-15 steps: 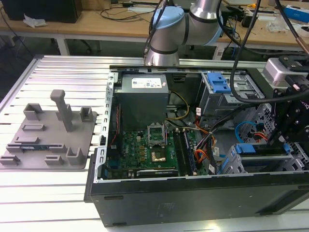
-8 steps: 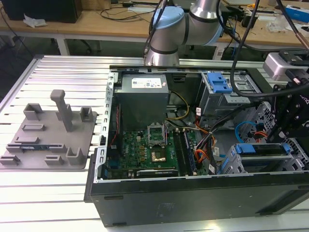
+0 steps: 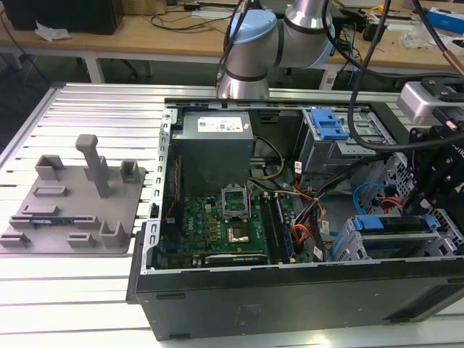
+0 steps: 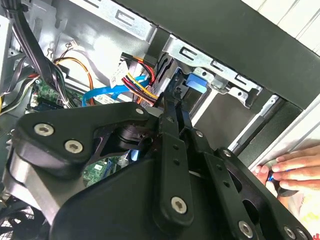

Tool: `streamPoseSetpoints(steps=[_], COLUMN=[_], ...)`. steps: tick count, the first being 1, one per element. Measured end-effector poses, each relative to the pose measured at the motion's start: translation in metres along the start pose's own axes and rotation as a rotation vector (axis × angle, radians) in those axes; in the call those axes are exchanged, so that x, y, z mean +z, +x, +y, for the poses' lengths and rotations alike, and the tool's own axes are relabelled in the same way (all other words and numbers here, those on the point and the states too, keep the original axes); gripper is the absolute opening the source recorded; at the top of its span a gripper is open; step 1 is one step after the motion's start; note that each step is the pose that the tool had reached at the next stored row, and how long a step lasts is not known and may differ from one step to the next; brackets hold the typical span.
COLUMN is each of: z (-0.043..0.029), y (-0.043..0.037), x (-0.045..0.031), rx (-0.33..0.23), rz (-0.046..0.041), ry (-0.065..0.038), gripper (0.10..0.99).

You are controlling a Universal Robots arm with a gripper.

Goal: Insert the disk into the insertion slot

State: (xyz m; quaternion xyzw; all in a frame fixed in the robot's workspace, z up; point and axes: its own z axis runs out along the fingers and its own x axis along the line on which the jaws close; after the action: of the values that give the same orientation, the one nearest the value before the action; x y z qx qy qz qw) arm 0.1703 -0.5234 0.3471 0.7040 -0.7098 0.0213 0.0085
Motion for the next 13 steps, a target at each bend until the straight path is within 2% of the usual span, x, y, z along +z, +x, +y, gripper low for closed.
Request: streamPoseSetpoints(steps=[13], z=[0.0008], y=[0.0007], x=[0.0021], rx=[0.014], rz=[0.0003], ry=[-0.001], gripper=[0.169])
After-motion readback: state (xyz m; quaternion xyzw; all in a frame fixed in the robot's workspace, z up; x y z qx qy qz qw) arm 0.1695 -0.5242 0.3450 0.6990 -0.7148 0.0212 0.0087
